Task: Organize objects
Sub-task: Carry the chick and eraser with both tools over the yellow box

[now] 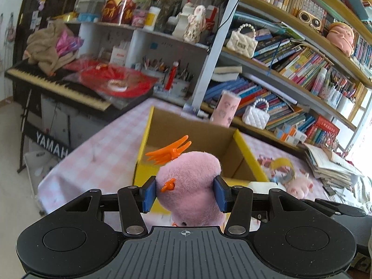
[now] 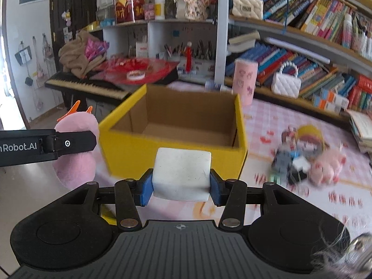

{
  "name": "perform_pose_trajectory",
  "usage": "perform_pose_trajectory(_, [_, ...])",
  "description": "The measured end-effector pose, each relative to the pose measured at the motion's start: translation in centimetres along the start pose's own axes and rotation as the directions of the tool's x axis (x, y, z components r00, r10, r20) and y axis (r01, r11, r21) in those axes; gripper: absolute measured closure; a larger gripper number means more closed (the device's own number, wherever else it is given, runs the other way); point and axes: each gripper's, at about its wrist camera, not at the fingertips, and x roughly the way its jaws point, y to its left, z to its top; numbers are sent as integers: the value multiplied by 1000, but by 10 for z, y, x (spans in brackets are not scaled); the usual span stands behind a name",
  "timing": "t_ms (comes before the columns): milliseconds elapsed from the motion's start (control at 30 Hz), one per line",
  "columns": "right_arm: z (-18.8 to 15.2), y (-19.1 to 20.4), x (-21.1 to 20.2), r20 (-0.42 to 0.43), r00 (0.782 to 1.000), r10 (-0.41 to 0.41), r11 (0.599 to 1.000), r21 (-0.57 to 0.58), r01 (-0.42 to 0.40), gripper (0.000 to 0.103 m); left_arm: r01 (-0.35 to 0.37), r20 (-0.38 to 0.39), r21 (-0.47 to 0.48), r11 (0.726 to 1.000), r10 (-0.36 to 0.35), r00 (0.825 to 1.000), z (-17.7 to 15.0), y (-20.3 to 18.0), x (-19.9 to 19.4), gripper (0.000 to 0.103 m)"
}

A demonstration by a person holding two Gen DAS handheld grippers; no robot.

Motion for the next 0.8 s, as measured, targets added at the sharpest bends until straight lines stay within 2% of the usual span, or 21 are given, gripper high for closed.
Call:
perform_pose_trajectory(167, [30,-18,35,34,999,-1,1000,-16,1,58,-18,13,14,1000,18,1000,24,-8,37,54])
perform_pose_trajectory(267, [43,-28,65,22,1000,21,999,-42,-20,58,-23,-14,-9,1000,23,1000,36,-7,64,54])
perform_pose_trajectory(400, [56,-37,111,-45,998,52,993,-100,-57,58,-43,-63,13,999,44,997,46,-11,104,54])
perform_pose_trajectory(533, [58,-41,153,-141,987,82,981,-161,-104,58,-74,-120,40,997,78,990,46,-15,138,54])
perform_pose_trajectory(800, [61,-44,189,-244,961,134,934,-292,-204,58,-102,-199,74,992,115,973,42,-22,174,54])
